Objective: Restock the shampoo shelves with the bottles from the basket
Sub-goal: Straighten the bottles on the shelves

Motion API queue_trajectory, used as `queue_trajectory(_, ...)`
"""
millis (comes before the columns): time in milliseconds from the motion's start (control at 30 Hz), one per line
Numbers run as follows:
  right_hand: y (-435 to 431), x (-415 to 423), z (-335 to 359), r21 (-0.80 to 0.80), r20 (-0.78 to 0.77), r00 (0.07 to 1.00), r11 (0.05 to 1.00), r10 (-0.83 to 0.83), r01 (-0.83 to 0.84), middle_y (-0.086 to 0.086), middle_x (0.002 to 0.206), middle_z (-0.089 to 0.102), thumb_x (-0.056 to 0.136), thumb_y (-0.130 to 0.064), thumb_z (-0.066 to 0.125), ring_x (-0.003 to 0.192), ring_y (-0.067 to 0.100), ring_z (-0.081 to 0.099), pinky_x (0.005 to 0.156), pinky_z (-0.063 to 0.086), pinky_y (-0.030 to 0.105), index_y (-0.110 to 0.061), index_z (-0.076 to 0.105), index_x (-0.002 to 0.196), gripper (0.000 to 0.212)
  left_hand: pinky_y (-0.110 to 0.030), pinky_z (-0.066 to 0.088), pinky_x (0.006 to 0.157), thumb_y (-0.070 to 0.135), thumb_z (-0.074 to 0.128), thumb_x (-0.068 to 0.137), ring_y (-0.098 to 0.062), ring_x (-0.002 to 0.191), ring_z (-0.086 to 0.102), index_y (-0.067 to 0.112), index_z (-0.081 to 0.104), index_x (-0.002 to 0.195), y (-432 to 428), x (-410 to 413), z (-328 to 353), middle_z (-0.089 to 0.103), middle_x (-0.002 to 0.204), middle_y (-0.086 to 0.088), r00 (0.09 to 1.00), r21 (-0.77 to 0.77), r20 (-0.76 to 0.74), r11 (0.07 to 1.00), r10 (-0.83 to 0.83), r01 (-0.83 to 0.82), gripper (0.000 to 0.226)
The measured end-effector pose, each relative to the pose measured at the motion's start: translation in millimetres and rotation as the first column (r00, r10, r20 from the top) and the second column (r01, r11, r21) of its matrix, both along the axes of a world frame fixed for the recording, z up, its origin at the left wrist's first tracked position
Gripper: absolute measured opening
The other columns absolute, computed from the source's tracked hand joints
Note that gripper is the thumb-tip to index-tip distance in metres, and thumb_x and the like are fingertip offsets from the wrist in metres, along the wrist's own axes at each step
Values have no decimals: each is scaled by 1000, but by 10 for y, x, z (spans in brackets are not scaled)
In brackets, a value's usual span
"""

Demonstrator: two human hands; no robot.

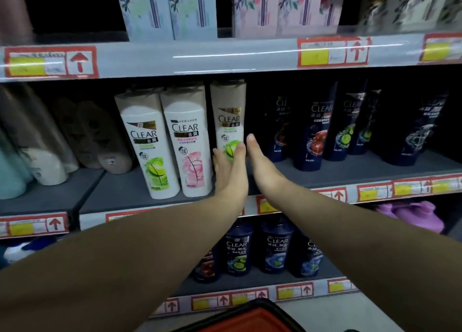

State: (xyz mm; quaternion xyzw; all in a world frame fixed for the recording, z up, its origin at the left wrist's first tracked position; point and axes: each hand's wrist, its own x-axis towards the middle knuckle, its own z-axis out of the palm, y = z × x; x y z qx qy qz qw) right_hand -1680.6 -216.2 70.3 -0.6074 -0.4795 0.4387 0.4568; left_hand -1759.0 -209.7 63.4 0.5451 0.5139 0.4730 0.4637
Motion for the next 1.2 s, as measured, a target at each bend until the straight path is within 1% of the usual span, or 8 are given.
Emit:
queue_trajectory(133, 79, -42, -26, 37, -5, 1000, 999, 30, -30, -14, 149, 47, 73, -91, 22, 137, 9, 42, 121, 23, 40, -48, 43, 142, 84, -40, 12, 121, 67, 31, 88, -12, 148, 13, 27, 10, 154, 63, 45, -52, 12, 162, 5, 1000, 12, 11, 1000, 27, -27, 80)
queue_trajectory(400, -217, 26, 94, 14, -29, 999, 1000, -23, 24, -7, 159, 30, 83, -84, 20, 147, 19, 29, 122, 16, 45, -39, 29, 151, 82, -39, 14, 120, 73, 26, 85, -12, 145, 22, 35, 19, 151, -179, -129, 15, 21, 159, 11, 997, -36, 32, 997, -70, 72, 77)
queue_trajectory(533, -446, 200, 129, 10, -31, 992, 992, -124, 124, -5, 161, 29, 45, -106, 25, 147, 21, 29, 120, 19, 52, -36, 30, 151, 127, -38, 14, 120, 65, 22, 95, -14, 146, 20, 36, 19, 151, -429, -237, 122, 21, 159, 11, 994, -15, -20, 994, -106, 105, 64)
queue_trajectory(700, -867, 474, 64, 19, -56, 980, 981, -192, 194, -5, 159, 34, 38, -108, 30, 146, 19, 31, 120, 22, 51, -33, 38, 149, 134, -36, 17, 119, 73, 19, 89, -14, 142, 30, 33, 33, 148, -743, -429, 164, 35, 153, 10, 975, -30, -127, 983, -182, 180, 72)
queue_trajectory(833, -1193, 580, -72, 2, -28, 977, 977, -212, 212, -5, 155, 40, 56, -99, 28, 144, 20, 36, 119, 25, 52, -30, 43, 146, 115, -42, 30, 115, 78, 21, 79, -17, 130, 48, 26, 49, 137, -884, -590, -50, 53, 141, 2, 922, -87, -271, 961, -276, 262, 83)
queue_trajectory(967, -1368, 751, -429, -14, 22, 966, 966, -259, 259, -8, 150, 46, 69, -92, 37, 138, 18, 43, 117, 30, 47, -29, 43, 146, 99, -26, 36, 103, 52, 33, 98, -15, 120, 52, 27, 52, 133, -1021, -703, -349, 55, 133, 5, 770, -201, -502, 919, -394, 339, 47)
queue_trajectory(1067, -1408, 900, -676, -21, 81, 950, 952, -302, 305, 1, 137, 56, 97, -47, 52, 117, 17, 52, 99, 35, 31, -16, 51, 137, 52, -21, 42, 78, 38, 40, 101, -9, 94, 54, 22, 54, 131, -1024, -618, -571, 59, 125, 4, 685, -240, -561, 883, -465, 403, 37)
queue_trajectory(1200, -1344, 1097, -1031, -50, 161, 926, 934, -342, 354, 11, 138, 54, 93, -26, 65, 113, 19, 50, 95, 34, 27, -6, 46, 140, 54, -21, 40, 98, 27, 46, 100, -13, 125, 50, 13, 44, 141, -817, -282, -955, 48, 144, -3, 707, -273, -501, 866, -500, 419, 43)
